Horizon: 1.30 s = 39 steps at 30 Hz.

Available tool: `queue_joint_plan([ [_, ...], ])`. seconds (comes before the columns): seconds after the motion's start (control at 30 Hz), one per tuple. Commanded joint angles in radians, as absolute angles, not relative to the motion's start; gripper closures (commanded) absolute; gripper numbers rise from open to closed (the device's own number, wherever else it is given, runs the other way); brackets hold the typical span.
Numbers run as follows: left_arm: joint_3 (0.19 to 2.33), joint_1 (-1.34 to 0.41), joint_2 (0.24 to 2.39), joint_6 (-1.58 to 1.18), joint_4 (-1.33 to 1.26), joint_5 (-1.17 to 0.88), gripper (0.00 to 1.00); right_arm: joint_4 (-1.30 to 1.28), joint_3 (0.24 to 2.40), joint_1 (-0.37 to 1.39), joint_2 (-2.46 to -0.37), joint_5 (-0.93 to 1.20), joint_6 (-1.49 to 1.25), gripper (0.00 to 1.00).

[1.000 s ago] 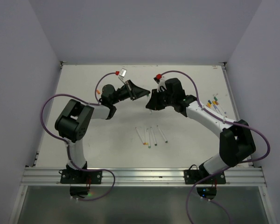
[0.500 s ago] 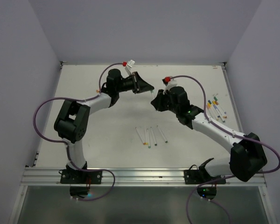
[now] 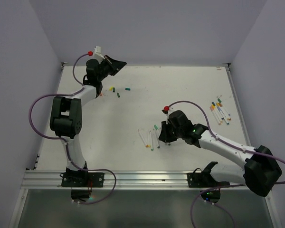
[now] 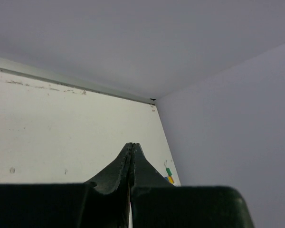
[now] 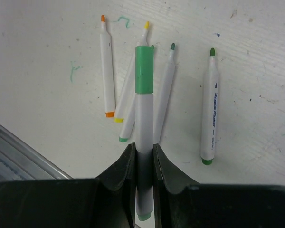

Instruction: Open the pen caps

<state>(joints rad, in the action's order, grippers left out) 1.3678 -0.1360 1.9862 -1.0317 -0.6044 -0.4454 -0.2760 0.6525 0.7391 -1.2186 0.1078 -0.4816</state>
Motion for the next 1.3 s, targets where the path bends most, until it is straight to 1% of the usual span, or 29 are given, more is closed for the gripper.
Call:
queue_joint_plan([
  [0.0,1.343,-0.186,1.922,-0.927,-0.603,-0.504,1.00,-0.351,0.755,0.738,-1.129,0.060,-0.456,1.00],
  [0.1,1.231,-0.190,1.853,-0.966,-0.708,-0.628,1.00,-0.359,0.814,0.738,-1.157,0.063,-0.416,1.00],
  [0.13,1.122,-0.201,1.811,-0.994,-0.842,-0.650,0.70,-0.347,0.827,0.738,-1.167,0.058,-0.414,1.00],
  [0.17,1.074,-0.210,1.792,-1.044,-0.894,-0.667,0.57,-0.327,0.857,0.736,-1.193,0.060,-0.410,1.00],
  [0.2,1.001,-0.216,1.778,-1.067,-0.934,-0.695,0.49,-0.316,0.874,0.736,-1.213,0.063,-0.405,1.00],
  [0.23,0.971,-0.236,1.766,-1.095,-1.045,-0.713,0.40,-0.307,0.894,0.735,-1.235,0.070,-0.394,1.00],
  [0.3,0.904,-0.258,1.766,-1.189,-1.206,-0.744,0.32,-0.279,0.952,0.735,-1.299,0.083,-0.385,1.00],
  [0.37,0.879,-0.287,1.770,-1.230,-1.281,-0.756,0.30,-0.269,1.003,0.730,-1.347,0.086,-0.380,1.00],
  [0.57,0.853,-0.337,1.773,-1.192,-1.250,-0.749,0.30,-0.232,1.075,0.721,-1.396,0.097,-0.379,1.00],
  [0.7,0.839,-0.350,1.781,-1.190,-1.236,-0.744,0.41,-0.224,1.097,0.698,-1.422,0.106,-0.374,1.00],
  [0.83,0.844,-0.350,1.789,-1.178,-1.183,-0.741,0.44,-0.221,1.127,0.687,-1.433,0.115,-0.370,1.00],
  [0.97,0.841,-0.356,1.790,-1.193,-1.192,-0.736,0.43,-0.216,1.146,0.673,-1.454,0.124,-0.367,1.00],
  [1.27,0.830,-0.362,1.784,-1.172,-1.146,-0.733,0.37,-0.216,1.173,0.663,-1.460,0.123,-0.367,1.00],
])
